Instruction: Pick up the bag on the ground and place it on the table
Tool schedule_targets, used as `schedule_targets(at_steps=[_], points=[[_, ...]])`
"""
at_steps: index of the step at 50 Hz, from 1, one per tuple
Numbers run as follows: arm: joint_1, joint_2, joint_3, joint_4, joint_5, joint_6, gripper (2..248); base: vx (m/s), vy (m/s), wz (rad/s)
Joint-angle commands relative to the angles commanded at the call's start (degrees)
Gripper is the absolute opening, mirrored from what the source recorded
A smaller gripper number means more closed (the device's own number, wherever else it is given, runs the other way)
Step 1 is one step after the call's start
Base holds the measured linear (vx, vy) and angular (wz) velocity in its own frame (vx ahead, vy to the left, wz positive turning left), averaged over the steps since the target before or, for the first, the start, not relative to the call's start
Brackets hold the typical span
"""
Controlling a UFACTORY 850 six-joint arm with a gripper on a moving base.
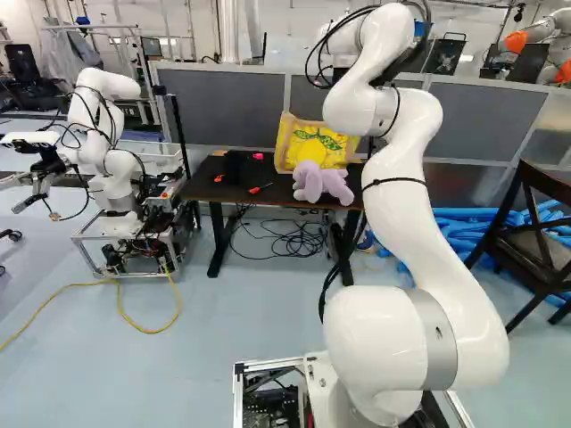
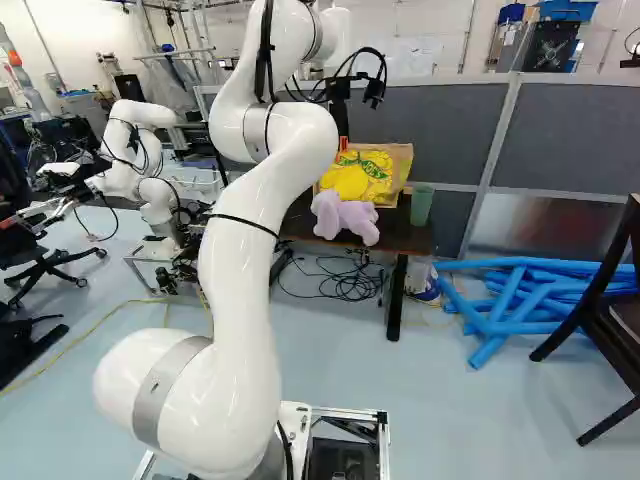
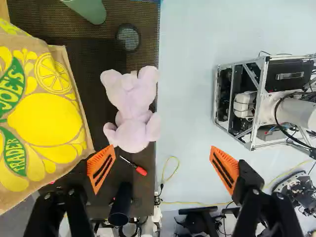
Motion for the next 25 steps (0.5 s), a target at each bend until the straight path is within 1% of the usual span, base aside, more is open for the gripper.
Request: schedule_targets(at_steps=[13, 25], points=[[0.2, 1.1, 2.2, 0.0, 2.3, -1.4, 247, 0.0, 0.0, 0.0], [0.4, 2.5, 5.1, 0.0, 5.3, -3.2, 247, 0.0, 0.0, 0.0]])
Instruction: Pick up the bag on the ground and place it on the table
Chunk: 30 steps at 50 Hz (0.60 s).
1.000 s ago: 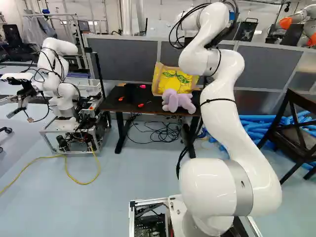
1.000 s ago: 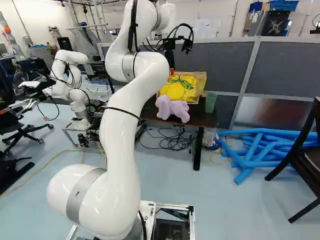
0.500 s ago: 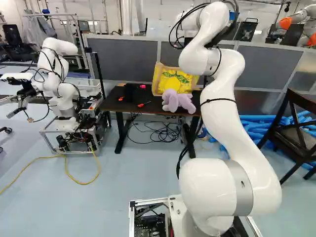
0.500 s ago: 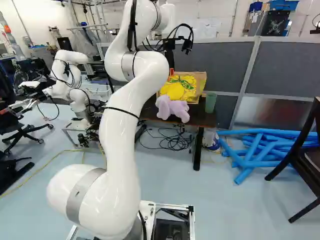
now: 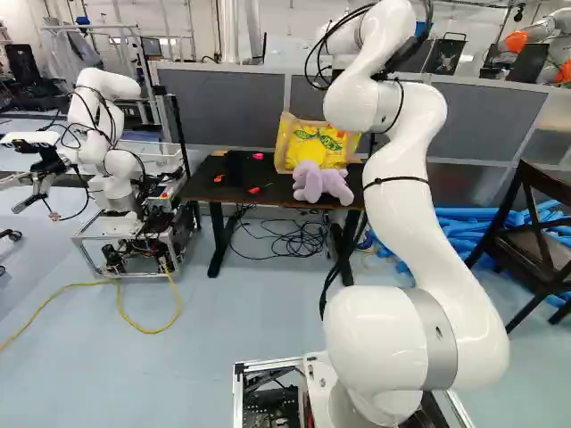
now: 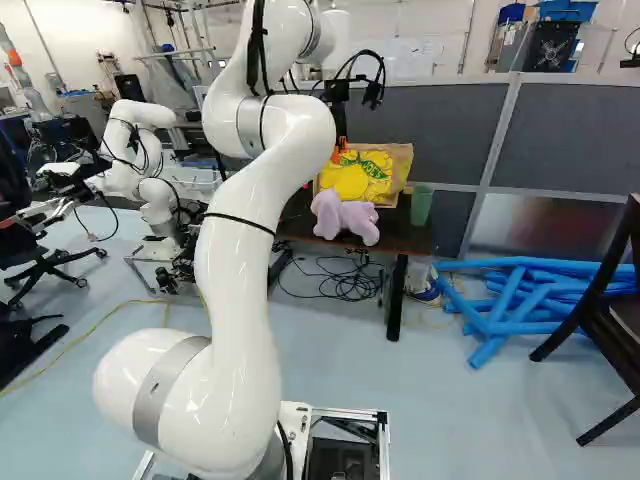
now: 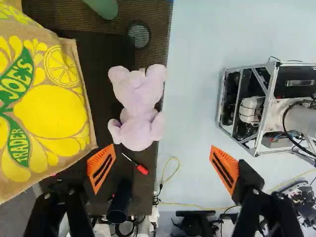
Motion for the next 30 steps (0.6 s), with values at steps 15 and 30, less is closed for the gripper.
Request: schedule_targets(at_steps=[15, 30], points=[[0.3, 2.4, 4.9, 0.0, 5.1, -3.1, 247, 0.0, 0.0, 0.0], [0.8, 5.6, 11.2, 0.1, 11.8, -7.1, 247, 0.0, 0.0, 0.0]])
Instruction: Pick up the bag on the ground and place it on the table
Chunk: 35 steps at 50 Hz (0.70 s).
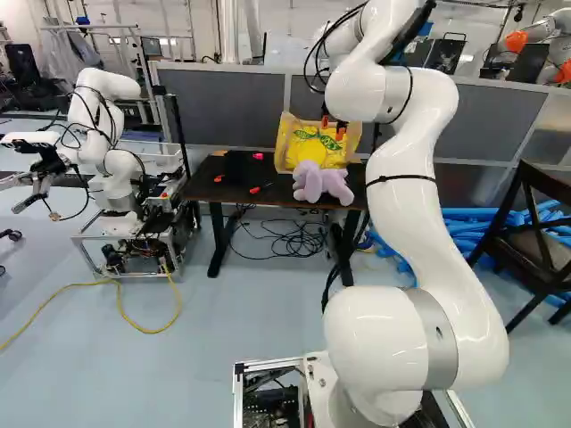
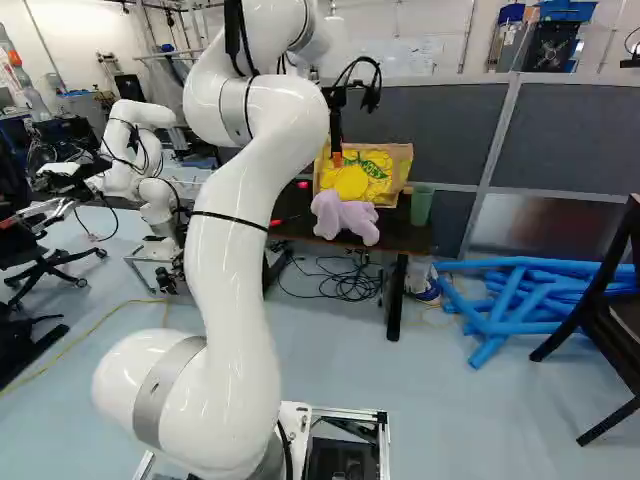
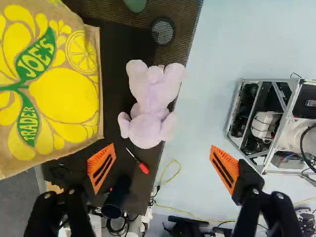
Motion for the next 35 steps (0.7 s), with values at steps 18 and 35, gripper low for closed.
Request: schedule_targets(at_steps=[18, 35], points=[[0.7, 4.7, 9.3, 0.1, 9.8, -5.9, 247, 0.0, 0.0, 0.0], [1.4, 10.0, 20.1, 0.2, 21.1, -12.7, 247, 0.0, 0.0, 0.0]])
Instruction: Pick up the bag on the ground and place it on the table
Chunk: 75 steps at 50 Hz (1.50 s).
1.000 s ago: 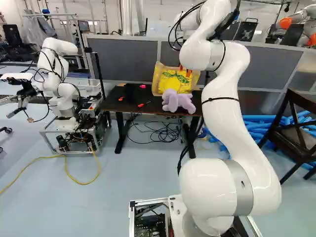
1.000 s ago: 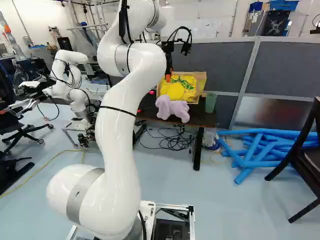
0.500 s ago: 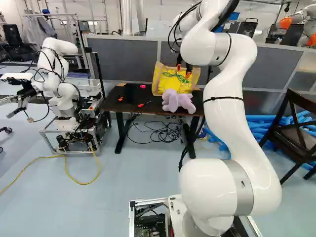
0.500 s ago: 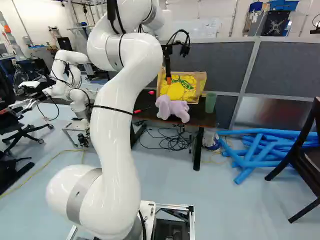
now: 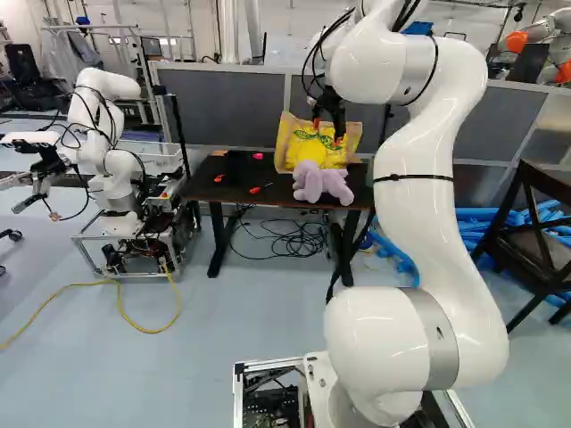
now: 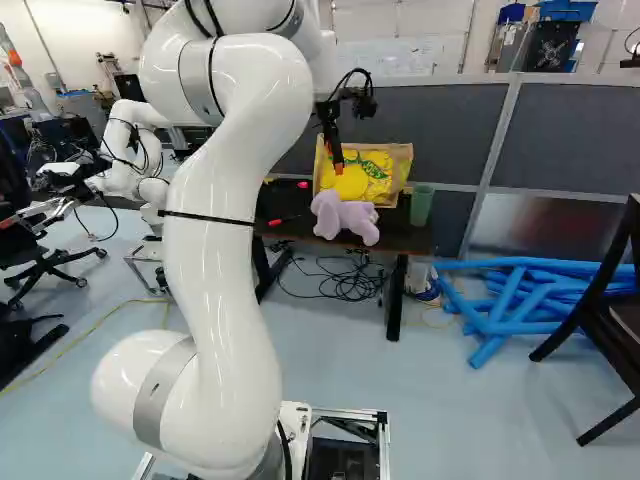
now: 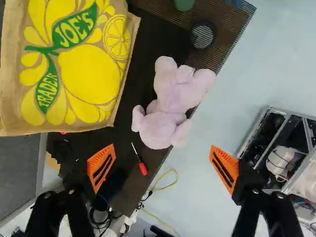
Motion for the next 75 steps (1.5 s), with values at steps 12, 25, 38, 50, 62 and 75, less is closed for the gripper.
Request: schedule_targets(at_steps=[12, 25, 38, 50, 62, 75], points=[[0.6, 4.3, 8.6, 0.1, 9.0, -5.4, 247, 0.0, 0.0, 0.0], [1.3, 9.2, 18.5, 0.2, 19.4, -11.7, 247, 0.0, 0.0, 0.0], [2.0, 14.1, 28.4, 0.3, 29.8, -17.9, 247, 0.0, 0.0, 0.0], [2.7, 18.8, 37.7, 0.4, 39.6, -23.8, 247, 0.0, 0.0, 0.0], [3.3, 23.3, 46.8, 0.4, 49.2, -29.5, 247, 0.0, 0.0, 0.0], [4.0, 28.3, 56.7, 0.5, 59.5, -35.8, 247, 0.0, 0.0, 0.0]])
